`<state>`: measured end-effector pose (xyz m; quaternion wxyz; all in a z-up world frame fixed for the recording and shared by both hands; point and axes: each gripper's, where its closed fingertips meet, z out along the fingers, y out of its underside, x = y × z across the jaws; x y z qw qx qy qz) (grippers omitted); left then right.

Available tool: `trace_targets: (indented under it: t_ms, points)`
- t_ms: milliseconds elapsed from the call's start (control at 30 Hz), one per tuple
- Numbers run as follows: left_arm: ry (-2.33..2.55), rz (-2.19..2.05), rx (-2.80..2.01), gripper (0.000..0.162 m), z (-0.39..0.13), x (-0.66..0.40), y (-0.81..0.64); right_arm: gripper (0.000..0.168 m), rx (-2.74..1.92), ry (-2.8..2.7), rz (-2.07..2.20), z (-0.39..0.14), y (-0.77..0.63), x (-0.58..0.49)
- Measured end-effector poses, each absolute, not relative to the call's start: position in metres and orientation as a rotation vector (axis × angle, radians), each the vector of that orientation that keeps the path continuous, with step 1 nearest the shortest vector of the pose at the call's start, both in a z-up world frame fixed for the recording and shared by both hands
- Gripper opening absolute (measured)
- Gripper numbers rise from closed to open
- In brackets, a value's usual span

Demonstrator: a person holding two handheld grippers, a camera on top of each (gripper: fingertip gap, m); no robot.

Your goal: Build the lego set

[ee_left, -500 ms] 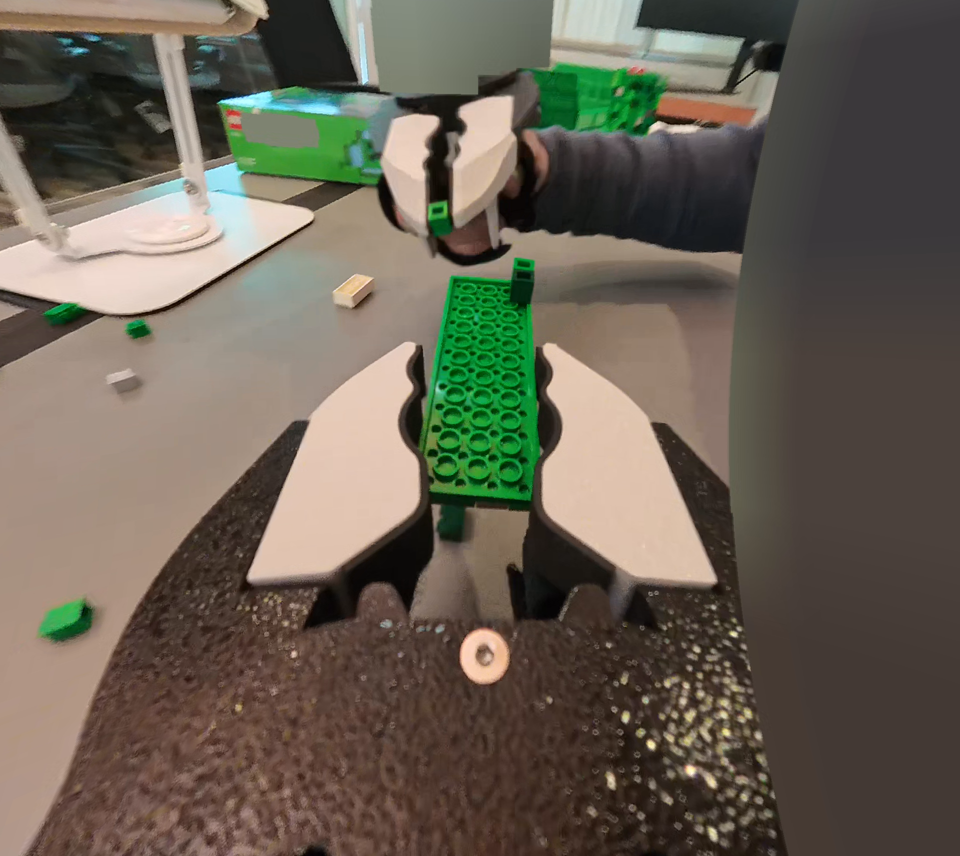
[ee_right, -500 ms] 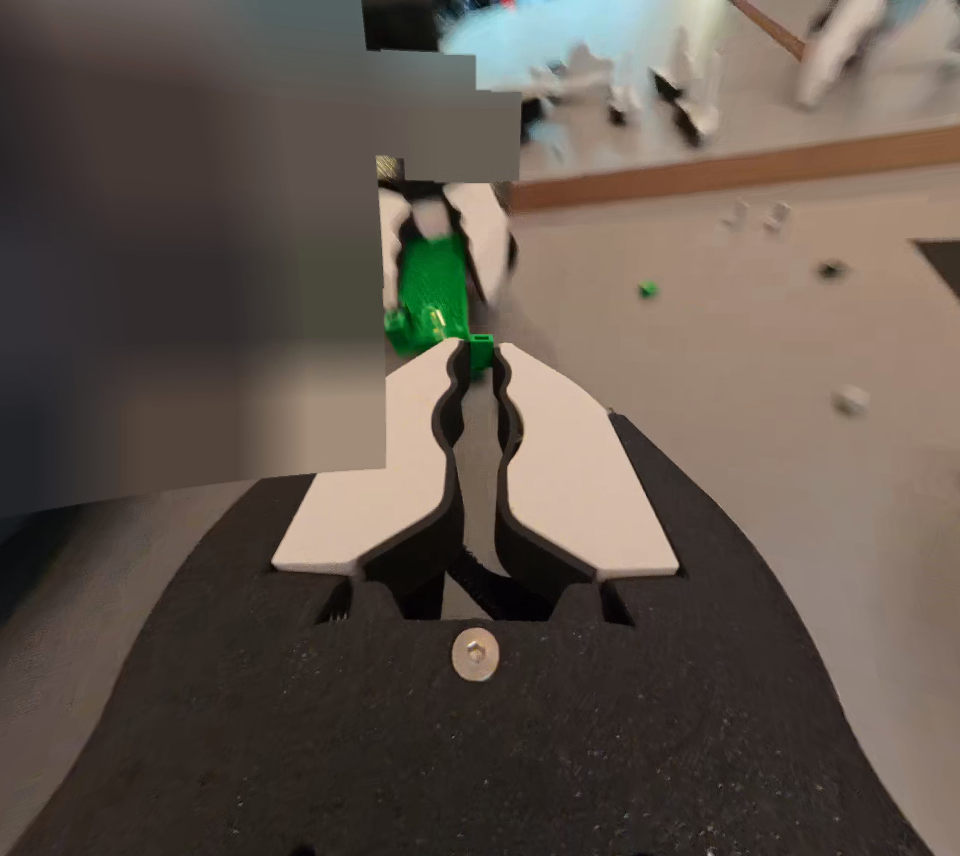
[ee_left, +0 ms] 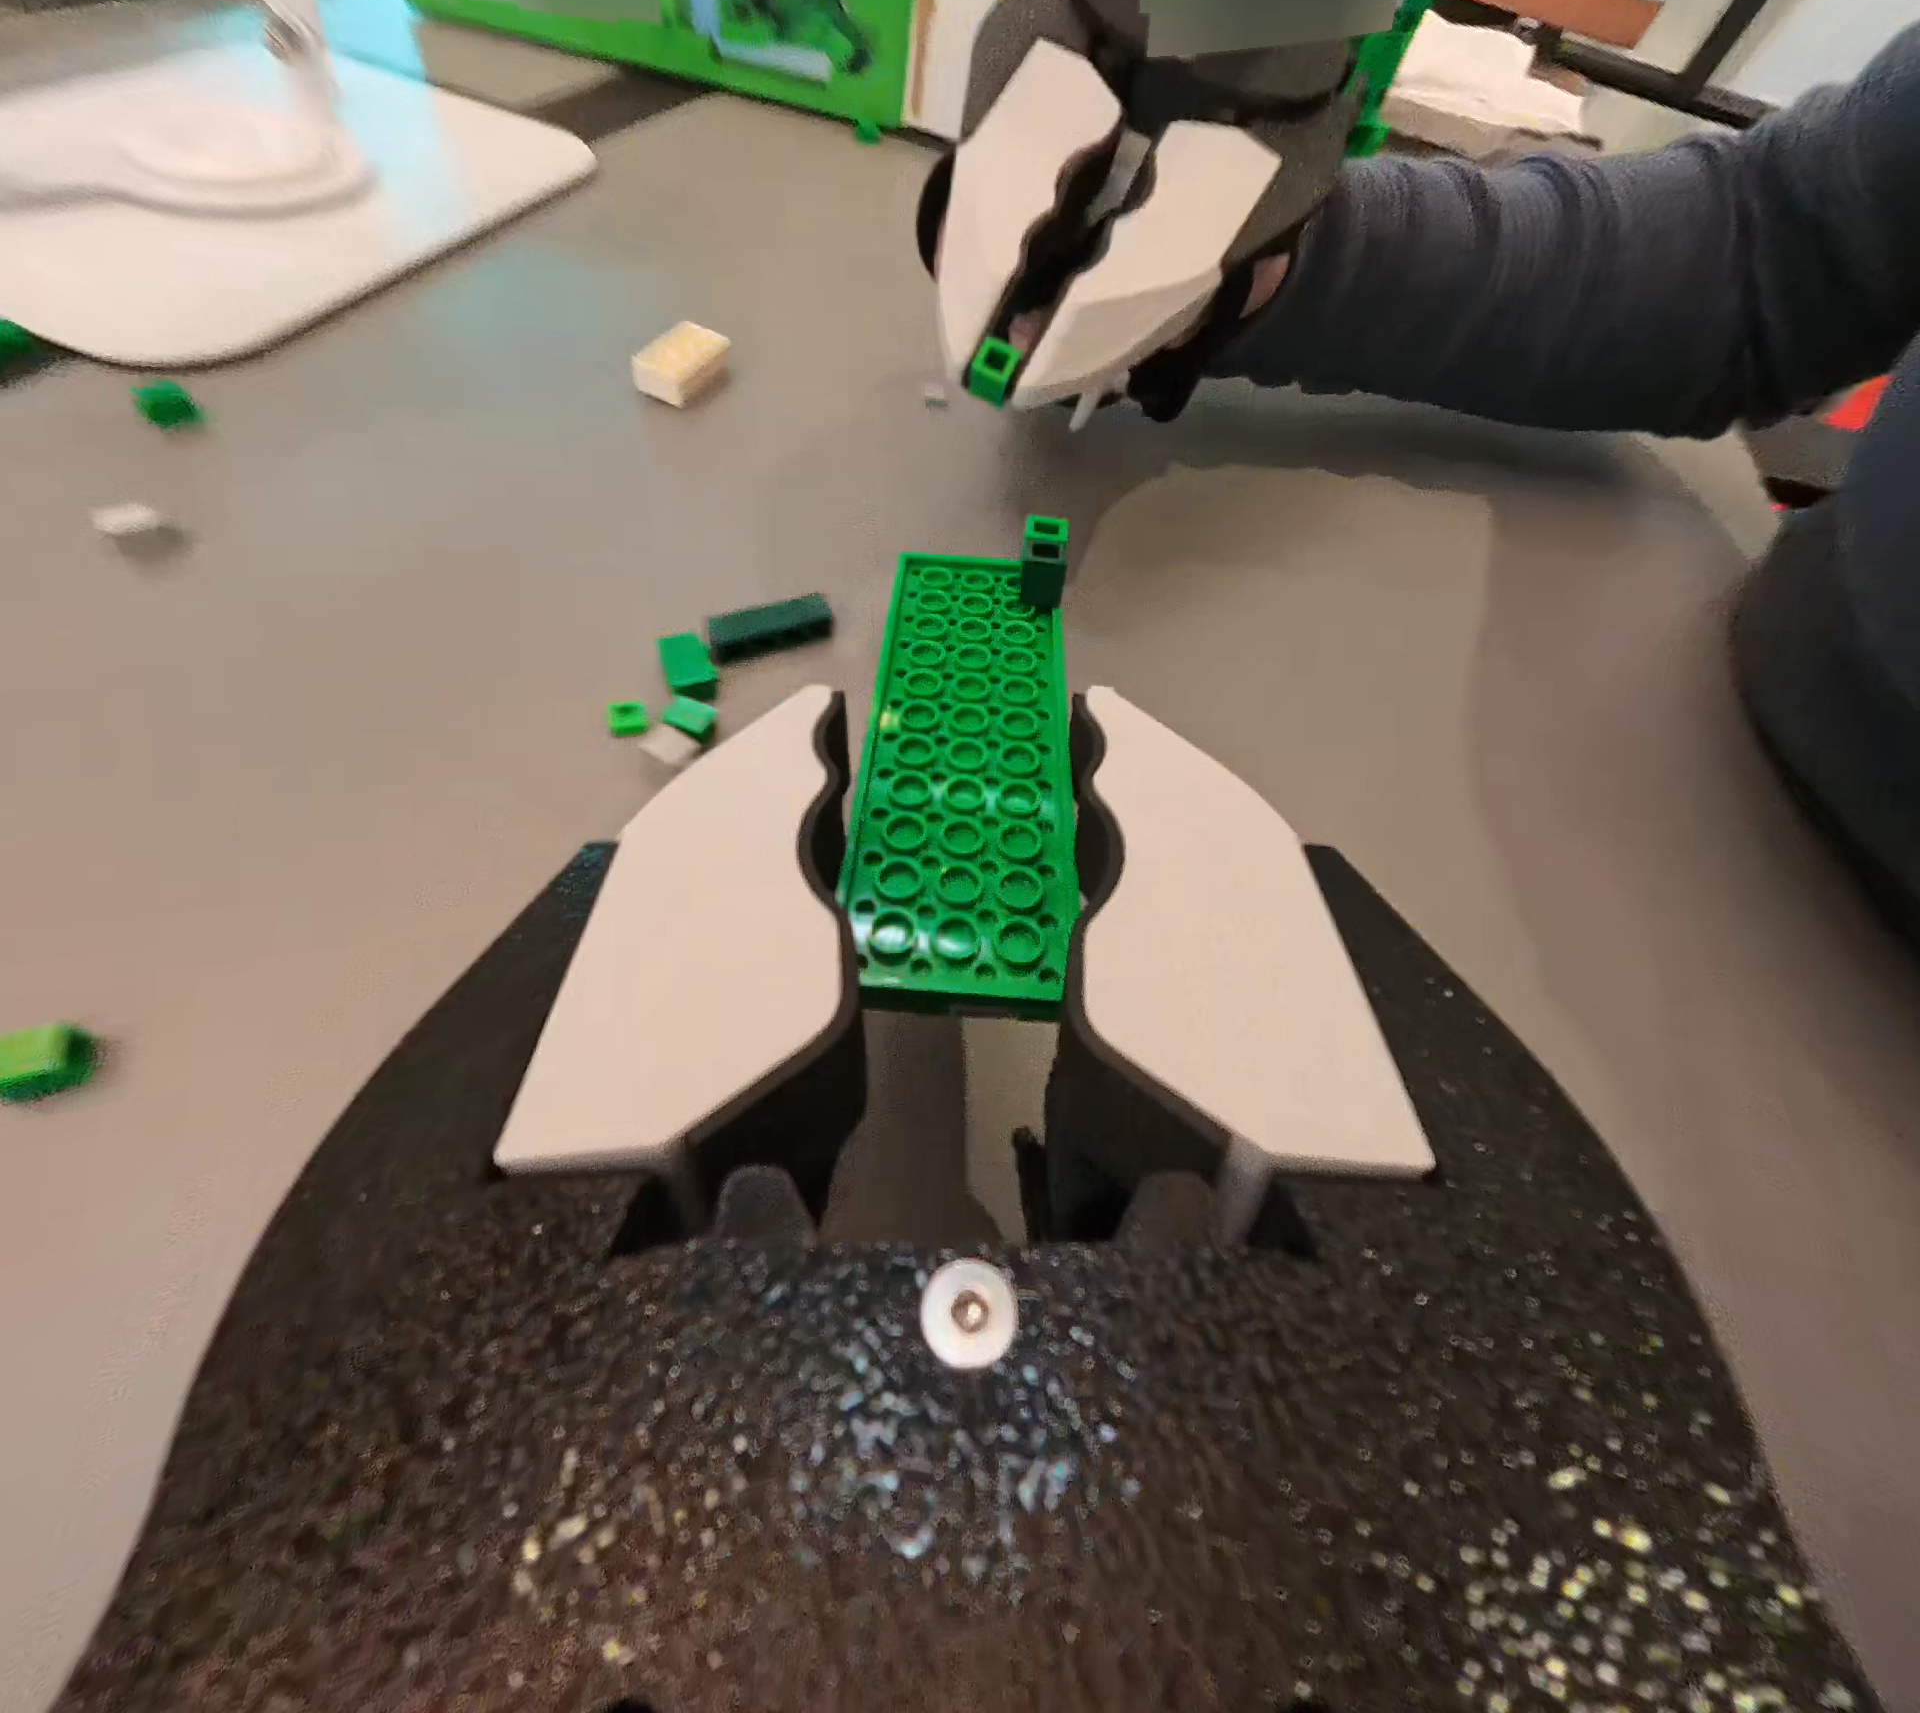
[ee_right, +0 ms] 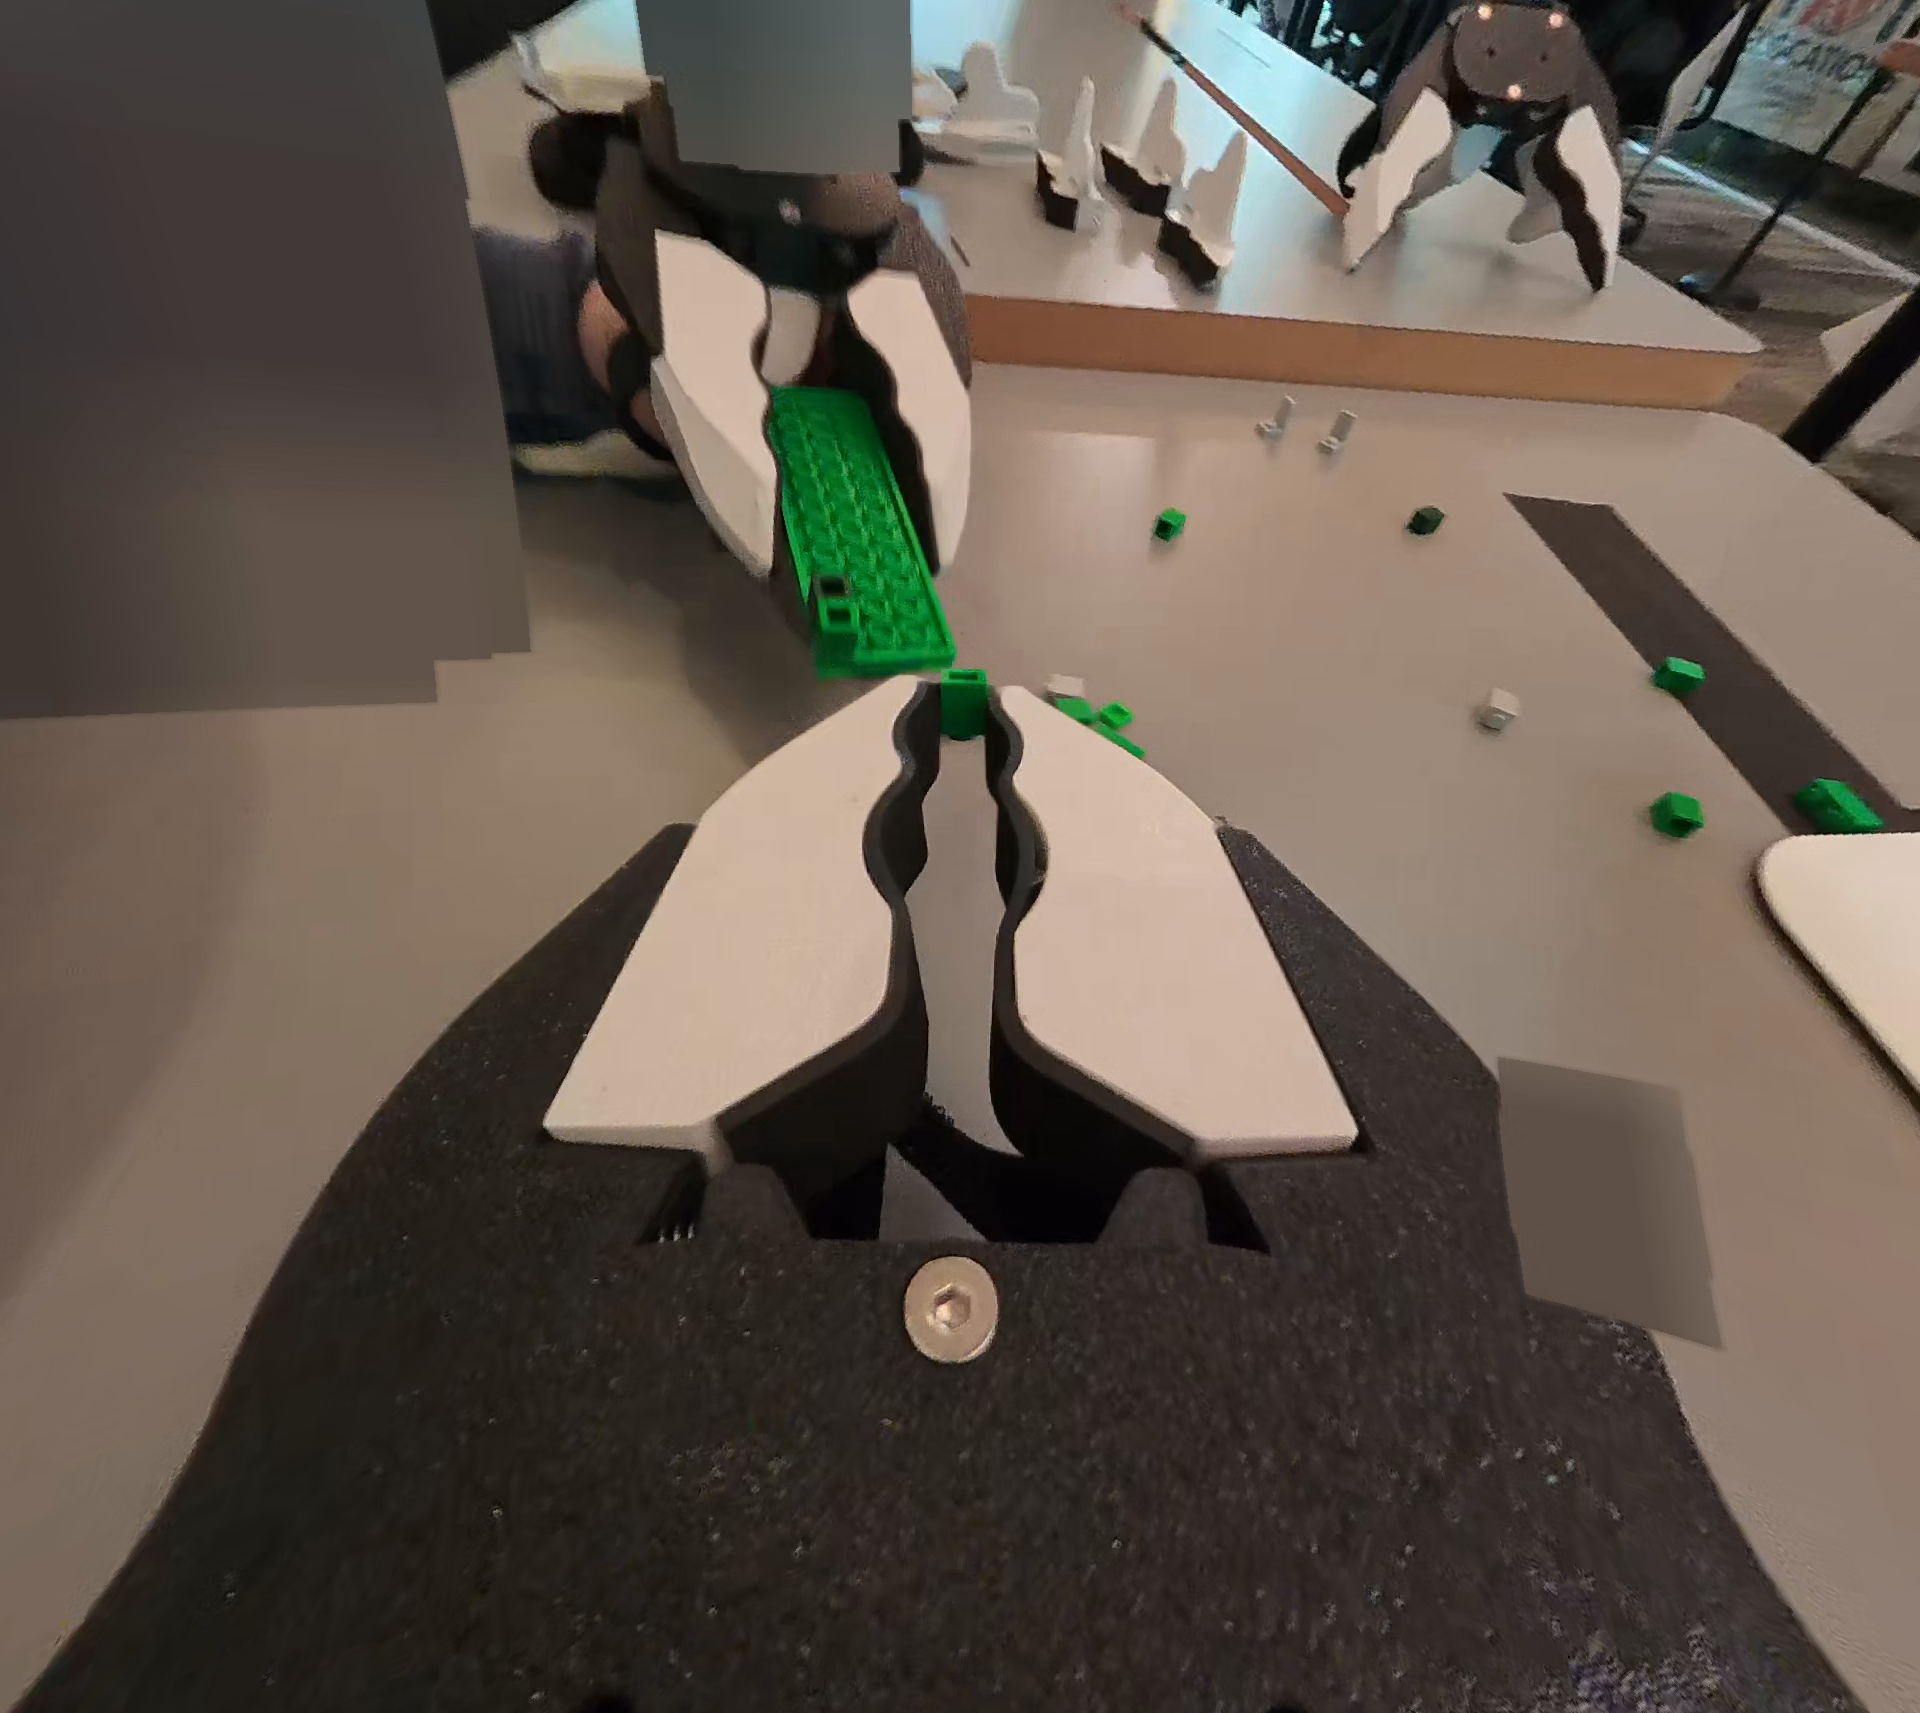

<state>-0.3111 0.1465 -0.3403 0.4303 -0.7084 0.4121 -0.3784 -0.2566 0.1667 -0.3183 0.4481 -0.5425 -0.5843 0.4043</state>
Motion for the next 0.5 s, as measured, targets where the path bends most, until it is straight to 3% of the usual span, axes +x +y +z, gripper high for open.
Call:
trace_targets:
  t_ms: [433,500]
  points:
    - [1.021,-0.596,-2.046,0.041,-0.382,-0.274,0.074,0.008,-1.138,-1.458,1.078,-0.312,0.099,-0.241]
    - [1.063,-0.531,-2.073,0.047,-0.390,-0.277,0.069,0.008,-1.099,-1.473,1.105,-0.310,0.091,-0.241]
